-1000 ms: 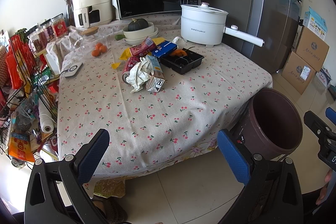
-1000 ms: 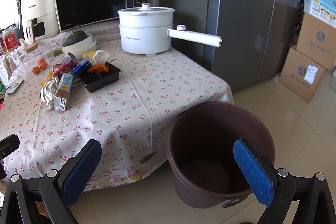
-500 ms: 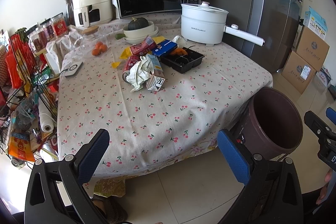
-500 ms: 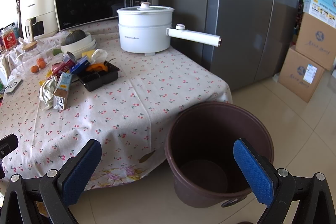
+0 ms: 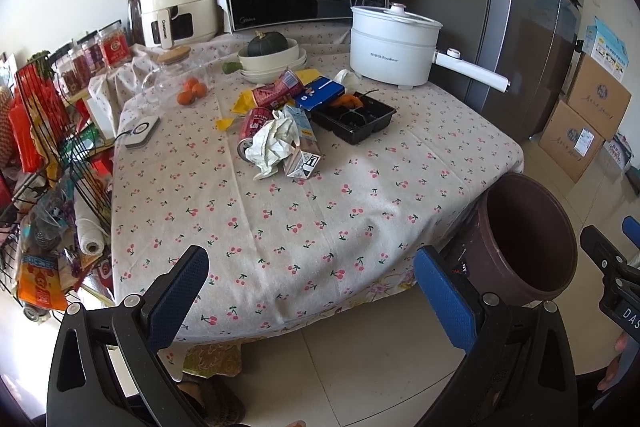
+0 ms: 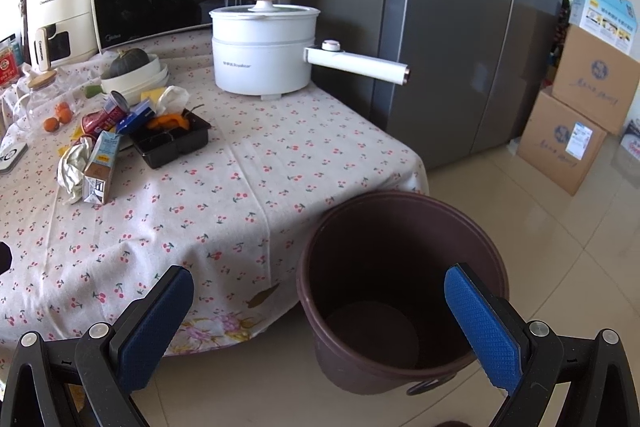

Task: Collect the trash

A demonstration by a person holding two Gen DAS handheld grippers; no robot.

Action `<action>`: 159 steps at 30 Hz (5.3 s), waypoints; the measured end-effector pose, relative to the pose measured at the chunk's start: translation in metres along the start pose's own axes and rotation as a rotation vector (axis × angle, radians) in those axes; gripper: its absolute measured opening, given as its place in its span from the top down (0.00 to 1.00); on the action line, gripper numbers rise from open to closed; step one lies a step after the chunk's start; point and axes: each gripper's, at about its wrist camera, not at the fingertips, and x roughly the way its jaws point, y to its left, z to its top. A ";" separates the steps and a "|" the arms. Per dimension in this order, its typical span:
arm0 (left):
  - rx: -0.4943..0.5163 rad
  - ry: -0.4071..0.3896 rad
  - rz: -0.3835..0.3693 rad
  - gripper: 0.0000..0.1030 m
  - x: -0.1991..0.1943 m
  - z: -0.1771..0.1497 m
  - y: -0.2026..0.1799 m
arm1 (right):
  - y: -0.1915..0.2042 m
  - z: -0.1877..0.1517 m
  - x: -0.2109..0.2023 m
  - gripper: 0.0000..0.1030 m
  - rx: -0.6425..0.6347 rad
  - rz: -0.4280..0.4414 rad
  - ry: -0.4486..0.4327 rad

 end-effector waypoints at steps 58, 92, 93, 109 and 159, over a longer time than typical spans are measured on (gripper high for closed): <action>-0.241 0.242 -0.172 0.69 0.167 0.105 0.132 | 0.124 0.090 0.182 0.00 -0.062 0.299 0.339; -0.069 0.212 -0.106 0.69 0.130 0.070 0.136 | 0.203 0.076 0.183 0.62 -0.125 0.541 0.335; -0.066 0.211 -0.114 0.69 0.128 0.070 0.132 | 0.197 0.077 0.178 0.62 -0.122 0.541 0.332; 0.035 0.185 -0.275 0.69 0.111 0.079 0.013 | 0.036 0.071 0.123 0.62 -0.013 0.396 0.288; 0.236 0.203 -0.404 0.20 0.132 0.039 -0.182 | -0.191 -0.027 0.127 0.62 0.186 0.117 0.425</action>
